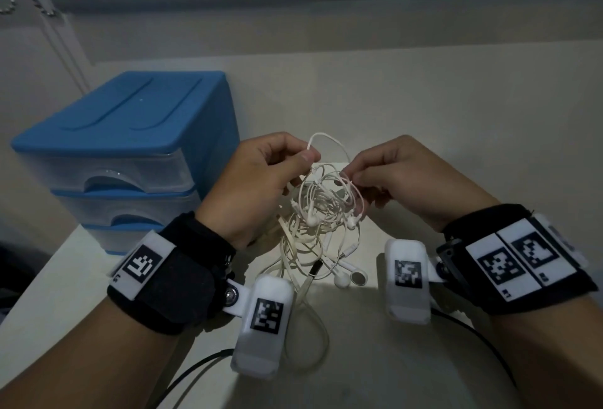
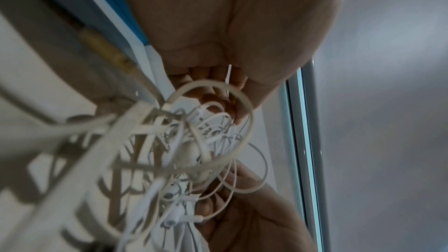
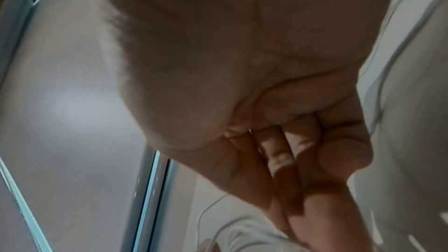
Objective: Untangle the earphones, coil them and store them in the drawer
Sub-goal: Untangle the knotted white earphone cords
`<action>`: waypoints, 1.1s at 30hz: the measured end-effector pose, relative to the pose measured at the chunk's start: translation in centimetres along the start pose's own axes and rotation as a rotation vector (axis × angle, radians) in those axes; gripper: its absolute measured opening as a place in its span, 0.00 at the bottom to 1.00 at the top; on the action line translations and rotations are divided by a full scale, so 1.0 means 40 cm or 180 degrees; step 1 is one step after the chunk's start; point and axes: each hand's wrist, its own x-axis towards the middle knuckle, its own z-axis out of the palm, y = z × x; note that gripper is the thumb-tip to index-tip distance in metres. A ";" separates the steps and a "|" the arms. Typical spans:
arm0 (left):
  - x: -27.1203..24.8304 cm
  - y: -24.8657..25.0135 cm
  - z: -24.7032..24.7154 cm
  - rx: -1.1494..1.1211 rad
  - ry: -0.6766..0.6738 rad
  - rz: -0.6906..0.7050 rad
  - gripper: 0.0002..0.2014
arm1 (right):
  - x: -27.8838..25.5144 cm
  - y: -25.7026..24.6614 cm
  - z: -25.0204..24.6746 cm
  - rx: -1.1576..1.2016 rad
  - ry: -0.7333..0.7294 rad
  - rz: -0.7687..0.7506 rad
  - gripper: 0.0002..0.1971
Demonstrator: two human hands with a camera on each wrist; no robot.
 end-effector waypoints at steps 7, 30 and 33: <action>0.003 0.002 0.002 0.0008 0.0080 -0.0047 0.03 | -0.014 -0.008 -0.002 0.0052 -0.0430 0.0011 0.06; -0.002 0.006 -0.005 0.0249 0.0046 -0.0068 0.03 | 0.002 -0.001 -0.010 0.0355 0.0072 0.0230 0.15; -0.003 0.008 -0.006 0.0268 0.0127 0.0032 0.04 | -0.002 -0.003 -0.008 0.0252 0.0006 0.0318 0.14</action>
